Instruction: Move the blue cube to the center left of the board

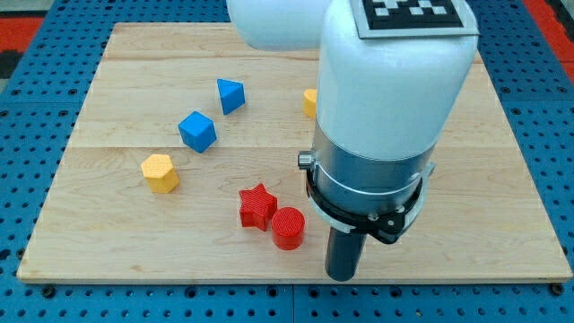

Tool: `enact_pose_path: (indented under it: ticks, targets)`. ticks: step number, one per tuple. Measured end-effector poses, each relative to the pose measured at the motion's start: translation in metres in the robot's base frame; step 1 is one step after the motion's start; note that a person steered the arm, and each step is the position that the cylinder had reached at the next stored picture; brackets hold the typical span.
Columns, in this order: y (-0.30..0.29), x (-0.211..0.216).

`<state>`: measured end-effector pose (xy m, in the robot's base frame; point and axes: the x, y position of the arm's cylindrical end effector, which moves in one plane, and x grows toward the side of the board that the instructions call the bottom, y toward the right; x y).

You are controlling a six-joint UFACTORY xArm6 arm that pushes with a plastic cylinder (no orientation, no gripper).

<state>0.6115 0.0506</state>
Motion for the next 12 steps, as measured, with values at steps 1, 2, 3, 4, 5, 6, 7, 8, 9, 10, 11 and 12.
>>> enact_pose_path:
  ticks: [1, 2, 3, 4, 5, 6, 7, 8, 9, 10, 11, 12]
  targets:
    - [0.008, 0.000]
    - [0.061, -0.002]
    - [0.092, -0.048]
    - [0.060, -0.095]
    - [-0.021, -0.128]
    - [-0.078, -0.157]
    - [-0.119, -0.189]
    - [-0.186, -0.188]
    - [-0.182, -0.164]
    - [-0.252, -0.194]
    - [-0.264, -0.196]
    - [-0.184, -0.175]
